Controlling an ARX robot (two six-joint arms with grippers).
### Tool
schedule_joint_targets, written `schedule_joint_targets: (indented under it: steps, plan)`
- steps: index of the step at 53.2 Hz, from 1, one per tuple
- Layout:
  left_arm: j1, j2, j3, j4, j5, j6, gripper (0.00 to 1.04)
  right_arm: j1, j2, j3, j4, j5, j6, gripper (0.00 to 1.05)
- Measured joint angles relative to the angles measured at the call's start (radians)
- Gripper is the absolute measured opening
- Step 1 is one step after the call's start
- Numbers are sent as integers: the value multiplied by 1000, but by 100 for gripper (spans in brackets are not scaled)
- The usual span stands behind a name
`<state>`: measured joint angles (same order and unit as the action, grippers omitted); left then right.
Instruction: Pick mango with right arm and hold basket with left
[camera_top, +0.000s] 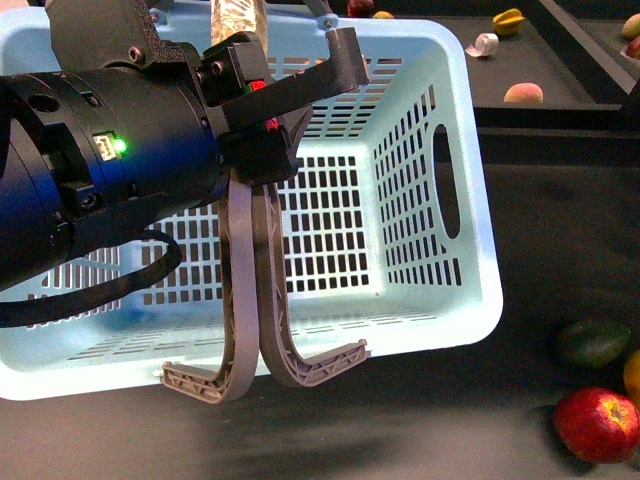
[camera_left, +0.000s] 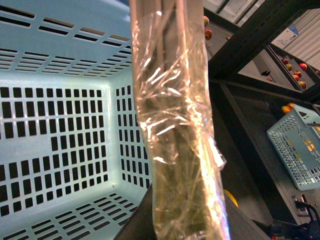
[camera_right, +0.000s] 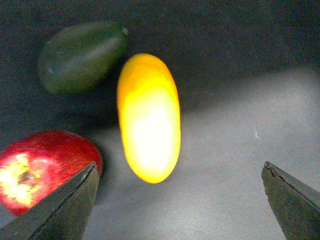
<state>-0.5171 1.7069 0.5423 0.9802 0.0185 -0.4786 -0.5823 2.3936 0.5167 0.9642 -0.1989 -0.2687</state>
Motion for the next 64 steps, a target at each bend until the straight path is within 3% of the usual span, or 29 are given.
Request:
schedule_joint_targets:
  steps: [25, 38, 54, 64]
  plan:
    - [0, 0, 0, 0, 0, 0, 7, 41, 177, 243, -78, 73, 22, 97]
    - [0, 0, 0, 0, 1, 0, 7, 74, 219, 293, -78, 84, 26, 97]
    - [0, 0, 0, 0, 0, 0, 7, 100, 232, 313, -114, 14, 72, 97]
    - [0, 0, 0, 0, 0, 0, 7, 105, 245, 321, -118, 68, 56, 97]
